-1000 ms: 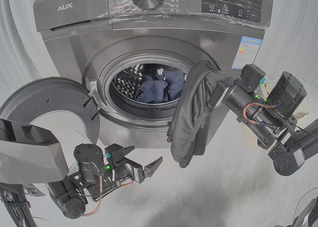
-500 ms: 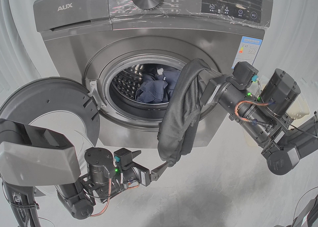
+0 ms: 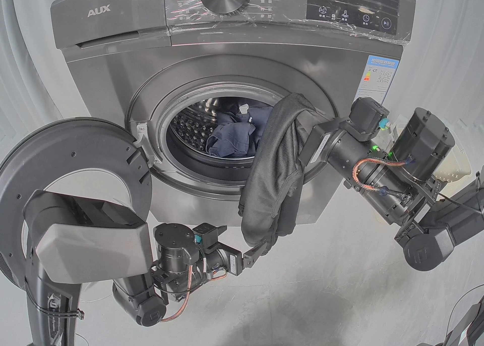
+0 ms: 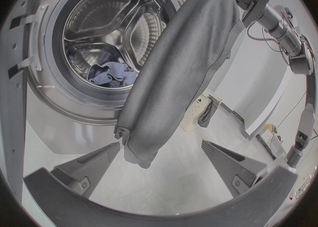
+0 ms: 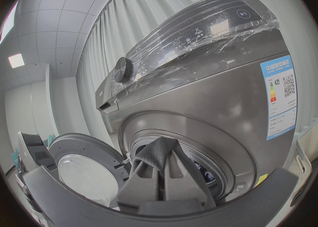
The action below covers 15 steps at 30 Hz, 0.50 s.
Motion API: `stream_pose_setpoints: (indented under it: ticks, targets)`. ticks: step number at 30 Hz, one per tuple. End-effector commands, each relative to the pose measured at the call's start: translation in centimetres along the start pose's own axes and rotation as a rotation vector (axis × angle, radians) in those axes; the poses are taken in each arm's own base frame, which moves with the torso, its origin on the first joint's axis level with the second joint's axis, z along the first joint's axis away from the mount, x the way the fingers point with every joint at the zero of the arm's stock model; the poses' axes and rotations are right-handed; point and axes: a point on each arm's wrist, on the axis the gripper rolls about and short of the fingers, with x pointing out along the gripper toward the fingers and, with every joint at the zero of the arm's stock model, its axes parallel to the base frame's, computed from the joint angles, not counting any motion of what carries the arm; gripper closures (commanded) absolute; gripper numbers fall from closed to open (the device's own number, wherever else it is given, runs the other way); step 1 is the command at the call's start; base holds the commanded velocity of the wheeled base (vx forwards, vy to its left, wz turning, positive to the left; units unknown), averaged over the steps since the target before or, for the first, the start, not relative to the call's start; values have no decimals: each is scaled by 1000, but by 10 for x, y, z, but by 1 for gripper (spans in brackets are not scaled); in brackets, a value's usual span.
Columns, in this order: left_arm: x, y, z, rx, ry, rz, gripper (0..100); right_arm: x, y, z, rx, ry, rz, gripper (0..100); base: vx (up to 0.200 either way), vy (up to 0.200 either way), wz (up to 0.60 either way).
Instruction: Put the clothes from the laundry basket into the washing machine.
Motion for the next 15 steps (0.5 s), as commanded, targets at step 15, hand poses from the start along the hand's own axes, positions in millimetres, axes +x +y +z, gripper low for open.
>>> stream_pose_setpoints:
  ticks: [15]
  targets:
    - [44, 12, -30, -6, -8, 14, 0, -2, 2, -1, 4, 5, 7, 100, 0, 0, 0]
